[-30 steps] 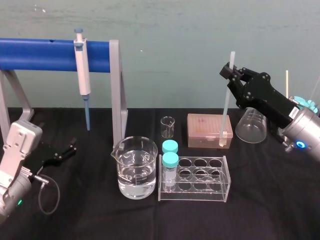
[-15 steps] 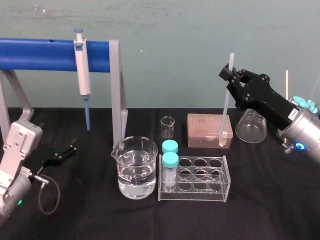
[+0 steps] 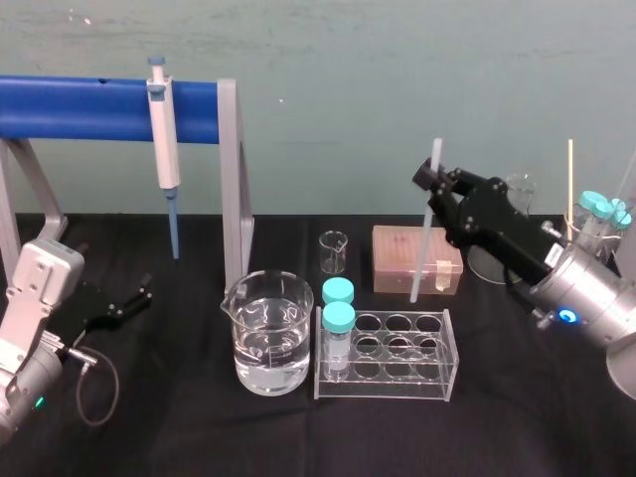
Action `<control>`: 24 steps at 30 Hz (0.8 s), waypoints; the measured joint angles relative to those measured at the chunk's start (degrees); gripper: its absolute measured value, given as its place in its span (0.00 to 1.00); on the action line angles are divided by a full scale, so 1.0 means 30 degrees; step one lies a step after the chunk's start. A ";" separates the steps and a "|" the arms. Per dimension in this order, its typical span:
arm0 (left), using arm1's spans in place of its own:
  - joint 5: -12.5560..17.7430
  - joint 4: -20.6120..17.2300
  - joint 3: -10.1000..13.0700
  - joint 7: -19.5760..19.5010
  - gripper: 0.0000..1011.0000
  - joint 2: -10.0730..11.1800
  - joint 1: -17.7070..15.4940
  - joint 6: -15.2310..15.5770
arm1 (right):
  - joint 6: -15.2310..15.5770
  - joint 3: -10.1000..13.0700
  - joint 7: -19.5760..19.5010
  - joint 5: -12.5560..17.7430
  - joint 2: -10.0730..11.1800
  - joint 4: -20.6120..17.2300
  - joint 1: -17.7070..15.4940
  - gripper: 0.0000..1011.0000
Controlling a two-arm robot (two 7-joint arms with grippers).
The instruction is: Pick up the stirring rod with one hand, then place it down.
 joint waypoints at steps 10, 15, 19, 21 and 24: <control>0.0001 0.0000 -0.0001 0.0000 0.99 0.0000 0.0000 0.0000 | -0.0457 -0.0511 0.0428 -0.0565 -0.0606 0.1793 0.0520 0.07; 0.0001 0.0000 0.0000 0.0000 0.99 0.0000 -0.0001 0.0000 | -0.0464 -0.0619 0.0553 -0.0590 -0.0880 0.2290 0.0658 0.07; 0.0001 0.0000 0.0000 0.0000 0.99 0.0000 -0.0001 0.0000 | -0.0463 -0.0663 0.0567 -0.0628 -0.1038 0.2543 0.0722 0.07; 0.0001 -0.0001 -0.0001 0.0000 0.99 0.0000 -0.0001 0.0000 | -0.0462 -0.0677 0.0573 -0.0652 -0.1074 0.2609 0.0732 0.07; 0.0001 0.0000 0.0000 0.0000 0.99 0.0000 0.0000 0.0000 | -0.0556 -0.0745 0.0594 -0.0841 -0.1151 0.2835 0.0746 0.07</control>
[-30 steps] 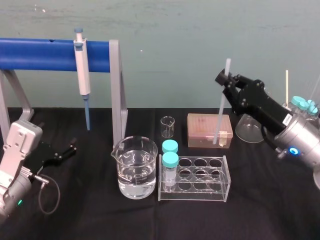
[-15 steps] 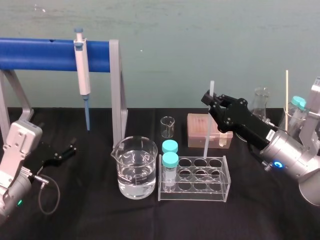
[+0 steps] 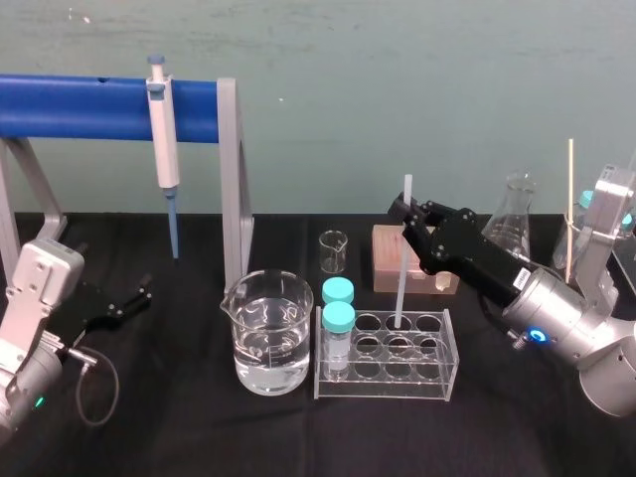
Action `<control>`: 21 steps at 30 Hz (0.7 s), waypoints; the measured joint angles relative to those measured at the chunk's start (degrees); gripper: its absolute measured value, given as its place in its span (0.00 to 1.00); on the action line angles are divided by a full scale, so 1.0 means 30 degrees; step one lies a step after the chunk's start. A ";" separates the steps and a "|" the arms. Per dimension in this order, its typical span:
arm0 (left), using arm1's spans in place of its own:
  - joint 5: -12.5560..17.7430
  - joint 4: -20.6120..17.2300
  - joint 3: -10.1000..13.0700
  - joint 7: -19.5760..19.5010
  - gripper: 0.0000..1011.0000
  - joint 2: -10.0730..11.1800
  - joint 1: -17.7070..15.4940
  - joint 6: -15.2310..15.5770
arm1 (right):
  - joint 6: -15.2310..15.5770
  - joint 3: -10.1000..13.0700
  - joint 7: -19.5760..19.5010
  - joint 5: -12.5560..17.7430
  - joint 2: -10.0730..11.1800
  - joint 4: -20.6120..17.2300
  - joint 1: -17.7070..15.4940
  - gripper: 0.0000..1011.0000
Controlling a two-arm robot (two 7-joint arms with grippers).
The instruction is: Pick up the stirring rod with one hand, then place it down.
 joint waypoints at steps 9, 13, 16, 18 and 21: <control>-0.0001 0.0001 0.0000 0.0000 0.99 0.0000 0.0001 0.0001 | -0.0504 -0.0127 0.0530 -0.0203 -0.0297 0.0899 0.0060 0.07; 0.0000 0.0000 0.0000 0.0000 0.99 0.0000 0.0001 0.0000 | -0.0565 -0.0183 0.0602 -0.0323 -0.0367 0.1133 0.0086 0.07; 0.0001 0.0000 -0.0001 0.0000 0.99 0.0000 0.0000 0.0000 | -0.0621 -0.0215 0.0616 -0.0435 -0.0438 0.1379 0.0117 0.07; -0.0001 0.0001 0.0000 0.0000 0.99 0.0000 -0.0001 0.0000 | -0.0666 -0.0228 0.0617 -0.0504 -0.0490 0.1524 0.0124 0.07; 0.0001 0.0000 0.0000 0.0000 0.99 0.0000 0.0001 0.0000 | -0.0791 -0.0232 0.0606 -0.0645 -0.0578 0.1756 0.0139 0.07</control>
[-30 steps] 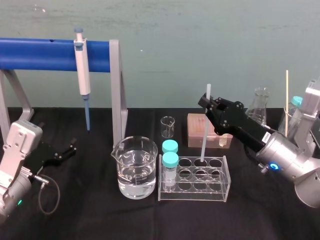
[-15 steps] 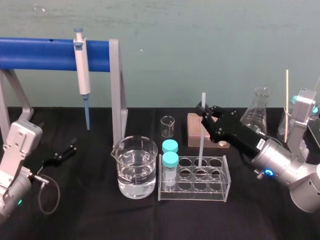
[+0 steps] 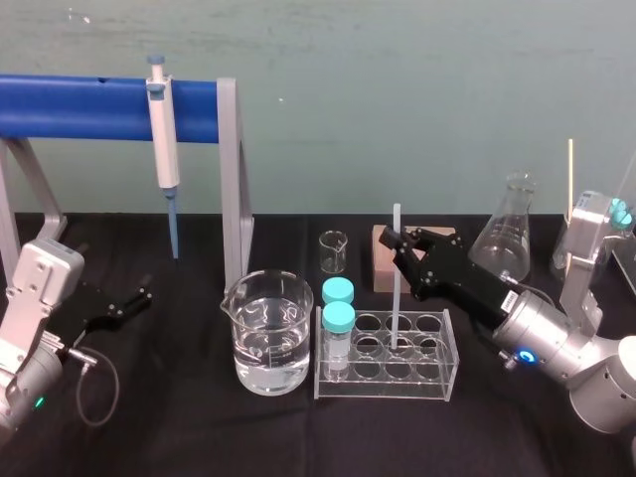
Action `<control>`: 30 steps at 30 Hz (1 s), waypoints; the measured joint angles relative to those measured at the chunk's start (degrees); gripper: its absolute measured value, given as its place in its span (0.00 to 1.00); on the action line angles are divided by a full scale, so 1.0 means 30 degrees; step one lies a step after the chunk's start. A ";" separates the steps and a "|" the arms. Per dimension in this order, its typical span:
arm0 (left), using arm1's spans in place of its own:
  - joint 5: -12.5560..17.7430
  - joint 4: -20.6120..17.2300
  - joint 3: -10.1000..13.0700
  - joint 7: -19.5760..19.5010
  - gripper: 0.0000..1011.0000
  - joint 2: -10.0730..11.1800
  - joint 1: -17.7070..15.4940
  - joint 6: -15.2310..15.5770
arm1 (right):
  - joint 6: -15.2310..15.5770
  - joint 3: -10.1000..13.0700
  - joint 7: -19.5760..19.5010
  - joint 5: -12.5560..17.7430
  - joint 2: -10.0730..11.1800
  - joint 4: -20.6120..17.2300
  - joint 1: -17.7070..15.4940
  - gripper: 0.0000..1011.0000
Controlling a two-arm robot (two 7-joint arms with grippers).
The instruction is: Pick up the stirring rod with one hand, then place it down.
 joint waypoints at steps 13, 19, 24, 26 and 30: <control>-0.0001 0.0000 -0.0001 0.0000 0.99 0.0000 -0.0002 0.0000 | -0.0304 0.0182 -0.0079 -0.0278 -0.0420 0.0943 0.0108 0.07; -0.0001 0.0000 0.0000 0.0000 0.99 0.0000 -0.0002 0.0000 | -0.0311 0.0278 -0.0119 -0.0331 -0.0573 0.1244 0.0108 0.07; -0.0002 0.0000 0.0000 0.0000 0.99 0.0000 -0.0001 0.0000 | -0.0307 0.0333 -0.0114 -0.0374 -0.0647 0.1372 0.0092 0.07; -0.0002 0.0000 0.0000 0.0000 0.99 0.0000 0.0000 0.0000 | -0.0293 0.0356 -0.0129 -0.0404 -0.0673 0.1406 0.0078 0.07; -0.0001 0.0000 0.0000 0.0000 0.99 0.0000 -0.0001 0.0000 | -0.0210 0.0375 -0.0173 -0.0459 -0.0678 0.1408 0.0015 0.07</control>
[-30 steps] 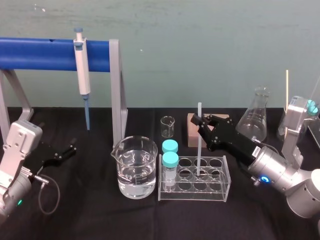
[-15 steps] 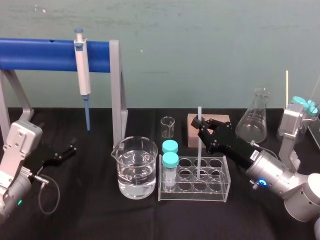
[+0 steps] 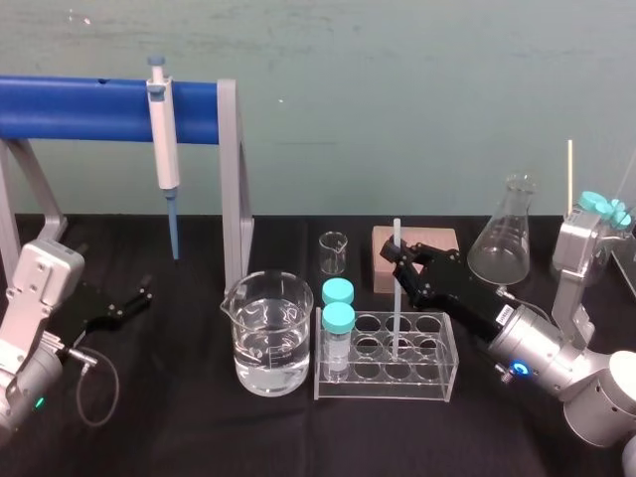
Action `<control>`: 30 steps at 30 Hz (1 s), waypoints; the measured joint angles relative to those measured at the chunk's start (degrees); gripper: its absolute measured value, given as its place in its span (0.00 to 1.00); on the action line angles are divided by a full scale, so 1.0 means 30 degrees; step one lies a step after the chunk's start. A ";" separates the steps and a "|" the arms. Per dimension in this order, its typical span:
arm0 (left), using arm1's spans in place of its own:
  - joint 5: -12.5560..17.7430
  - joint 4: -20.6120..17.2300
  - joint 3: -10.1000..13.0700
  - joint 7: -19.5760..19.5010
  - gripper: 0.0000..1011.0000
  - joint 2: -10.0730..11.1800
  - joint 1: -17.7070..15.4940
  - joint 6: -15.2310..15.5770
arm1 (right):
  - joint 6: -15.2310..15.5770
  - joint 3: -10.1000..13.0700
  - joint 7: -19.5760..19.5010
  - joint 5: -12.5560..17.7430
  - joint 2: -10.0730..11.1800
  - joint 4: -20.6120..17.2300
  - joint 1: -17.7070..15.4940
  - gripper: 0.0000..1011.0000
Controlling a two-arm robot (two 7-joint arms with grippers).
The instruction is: Pick up the stirring rod with one hand, then place it down.
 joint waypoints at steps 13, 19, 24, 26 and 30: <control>-0.0001 0.0000 0.0000 0.0000 0.99 0.0000 0.0000 0.0001 | 0.0079 -0.0004 -0.0050 -0.0038 0.0016 -0.0031 -0.0021 0.08; -0.0001 0.0000 0.0000 -0.0001 0.99 0.0001 0.0001 0.0000 | 0.0090 -0.0004 -0.0049 -0.0025 0.0017 -0.0037 -0.0014 0.24; 0.0000 0.0000 -0.0001 0.0000 0.99 0.0000 0.0001 0.0000 | 0.0091 -0.0004 -0.0045 -0.0014 0.0017 -0.0037 -0.0013 0.42; 0.0000 0.0000 0.0000 0.0000 0.99 0.0000 0.0001 0.0000 | 0.0091 -0.0005 -0.0044 -0.0009 0.0017 -0.0038 -0.0011 0.48; 0.0000 0.0000 0.0000 -0.0001 0.99 0.0000 0.0000 0.0000 | 0.0092 -0.0004 -0.0045 -0.0002 0.0017 -0.0036 -0.0012 0.60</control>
